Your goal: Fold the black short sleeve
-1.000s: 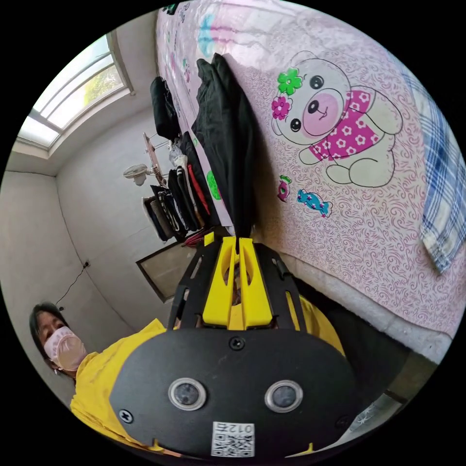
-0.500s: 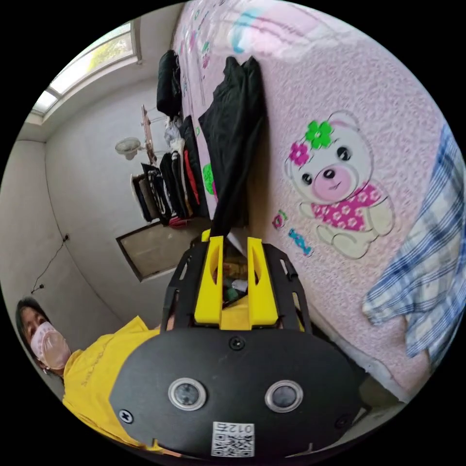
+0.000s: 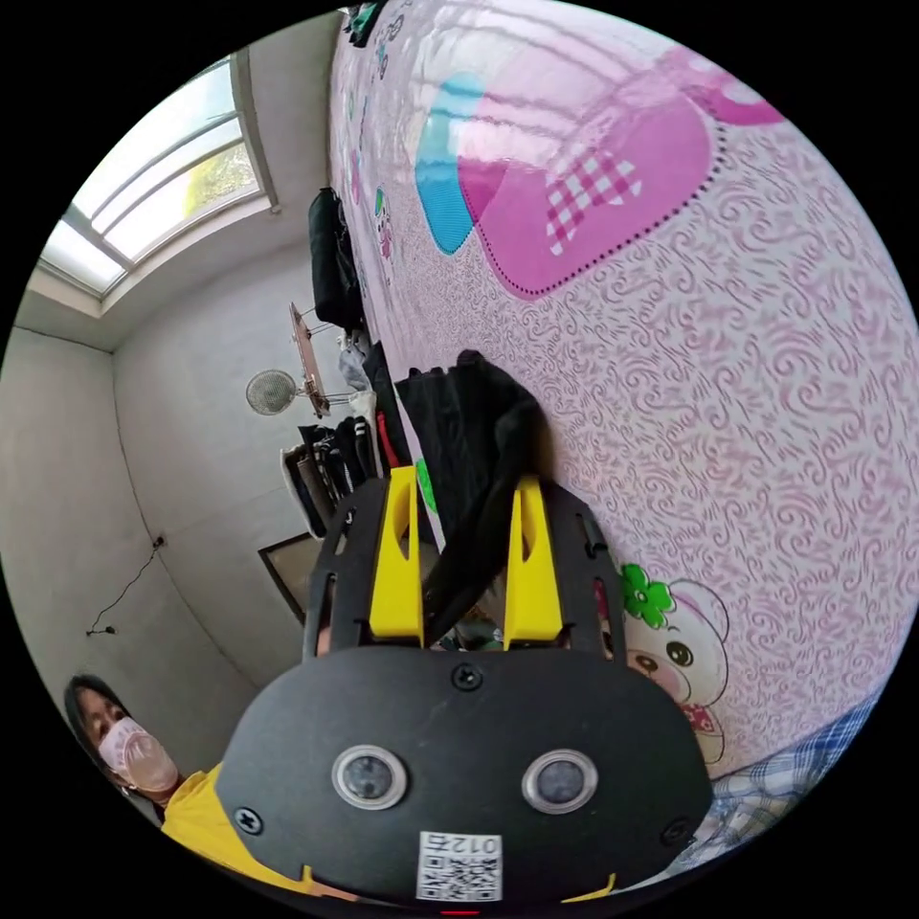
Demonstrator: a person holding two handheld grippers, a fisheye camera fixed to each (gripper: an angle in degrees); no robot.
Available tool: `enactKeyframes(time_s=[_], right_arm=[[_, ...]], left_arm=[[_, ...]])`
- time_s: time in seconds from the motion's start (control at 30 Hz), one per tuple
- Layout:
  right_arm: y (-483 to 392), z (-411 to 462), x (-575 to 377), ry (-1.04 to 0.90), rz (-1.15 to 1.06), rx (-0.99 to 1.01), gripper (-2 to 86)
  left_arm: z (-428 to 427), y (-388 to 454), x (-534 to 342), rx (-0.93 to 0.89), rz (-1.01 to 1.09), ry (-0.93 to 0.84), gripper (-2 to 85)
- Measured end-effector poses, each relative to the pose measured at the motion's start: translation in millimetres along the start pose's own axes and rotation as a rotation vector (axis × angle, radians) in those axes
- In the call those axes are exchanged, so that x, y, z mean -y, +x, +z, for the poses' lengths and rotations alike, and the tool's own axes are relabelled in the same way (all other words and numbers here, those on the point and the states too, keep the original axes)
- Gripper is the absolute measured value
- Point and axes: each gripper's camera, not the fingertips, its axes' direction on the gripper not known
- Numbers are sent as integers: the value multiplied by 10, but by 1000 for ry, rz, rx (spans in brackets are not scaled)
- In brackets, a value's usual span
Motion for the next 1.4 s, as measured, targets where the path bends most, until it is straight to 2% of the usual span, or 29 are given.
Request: enactKeyframes(time_s=[0.27, 0.4, 0.53, 0.67, 0.83, 0.93, 1.07, 1.23, 1.3, 1.4], right_arm=[[-86, 523, 205, 29, -22, -104, 58], [-200, 835, 214, 31, -66, -223, 26], [-431, 1023, 114, 63, -177, -188, 18], [-645, 1288, 66, 43, -271, -132, 17], [-1154, 1945, 157, -10, -402, -81, 16], [-1670, 2453, 274, -52, -499, -7, 16], [-2563, 3177, 378, -130, -682, 84, 15], [-3919, 4295, 529, -225, -912, 278, 15], [-4219, 4661, 599, -241, -973, 320, 15], [-4361, 5361, 889, -293, -964, 326, 16]], left_arm=[[-713, -470, 217, 35, 7, -71, 63], [-1011, -841, 376, 63, -26, -126, 63], [-1233, -1001, 508, 99, 12, -160, 63], [-1518, -959, 682, 208, 136, -200, 63], [-2035, -877, 919, 199, 247, -194, 63], [-2531, -744, 1057, 151, 316, -163, 63], [-3488, -166, 1080, 121, 499, -76, 62], [-4827, 736, 766, 214, 760, 121, 61], [-5414, 1005, 561, 289, 863, 210, 61], [-6035, 914, 459, 360, 890, 315, 61]])
